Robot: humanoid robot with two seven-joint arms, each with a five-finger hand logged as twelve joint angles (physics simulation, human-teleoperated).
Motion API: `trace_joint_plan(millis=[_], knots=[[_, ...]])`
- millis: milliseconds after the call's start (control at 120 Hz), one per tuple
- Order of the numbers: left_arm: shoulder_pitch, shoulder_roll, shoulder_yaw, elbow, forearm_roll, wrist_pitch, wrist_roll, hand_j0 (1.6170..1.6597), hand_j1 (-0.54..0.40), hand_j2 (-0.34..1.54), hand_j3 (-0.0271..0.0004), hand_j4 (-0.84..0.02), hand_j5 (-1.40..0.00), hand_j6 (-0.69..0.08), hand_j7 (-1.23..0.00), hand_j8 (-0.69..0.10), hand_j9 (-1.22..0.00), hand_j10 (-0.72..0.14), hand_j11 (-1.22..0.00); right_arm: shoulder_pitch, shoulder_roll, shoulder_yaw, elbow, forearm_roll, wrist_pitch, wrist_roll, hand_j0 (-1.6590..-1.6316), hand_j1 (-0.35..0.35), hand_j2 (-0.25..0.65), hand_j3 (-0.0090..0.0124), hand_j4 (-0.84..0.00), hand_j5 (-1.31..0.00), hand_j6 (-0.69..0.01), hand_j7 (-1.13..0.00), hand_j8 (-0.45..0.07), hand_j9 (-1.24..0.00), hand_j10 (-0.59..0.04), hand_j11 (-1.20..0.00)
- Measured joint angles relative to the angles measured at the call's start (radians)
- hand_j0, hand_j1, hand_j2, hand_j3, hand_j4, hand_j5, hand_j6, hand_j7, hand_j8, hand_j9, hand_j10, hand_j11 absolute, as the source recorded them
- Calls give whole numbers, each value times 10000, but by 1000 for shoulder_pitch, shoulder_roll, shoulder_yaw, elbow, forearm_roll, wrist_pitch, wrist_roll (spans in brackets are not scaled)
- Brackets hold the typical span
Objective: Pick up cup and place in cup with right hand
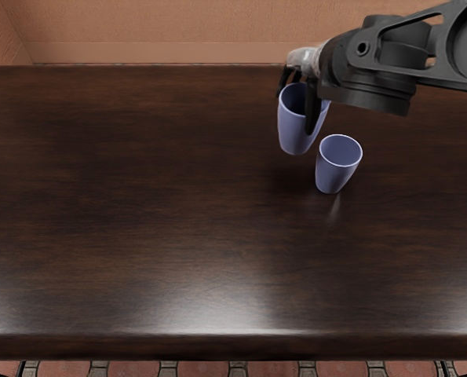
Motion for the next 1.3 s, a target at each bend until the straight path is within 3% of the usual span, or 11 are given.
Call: trace_joint_plan(millis=[367,1225,1300], knots=[[-1,0,0,0,0,0,0,16581,3491,2,0,-3,0,-5,0,-4,0,-3,0,-48,-88,2,33,-62,-1,0,-16566,856,-170,3,-4247,-5863,-3175,-5715,-2749,-5805,-3897,-5846],[-7,0,3,0,0,0,0,16581,3491,2,0,-3,-1,-5,0,-4,0,-3,0,-95,-143,6,-19,-112,25,0,-16565,818,-237,3,-4225,-5744,-3239,-5634,-2828,-5698,-3963,-5734],[-7,0,3,0,0,0,0,16581,3491,2,0,-3,-1,-5,0,-4,0,-3,0,-98,-144,6,-20,-116,26,0,-16561,790,-362,-5,-4211,-5732,-3246,-5615,-2816,-5681,-3995,-5697]])
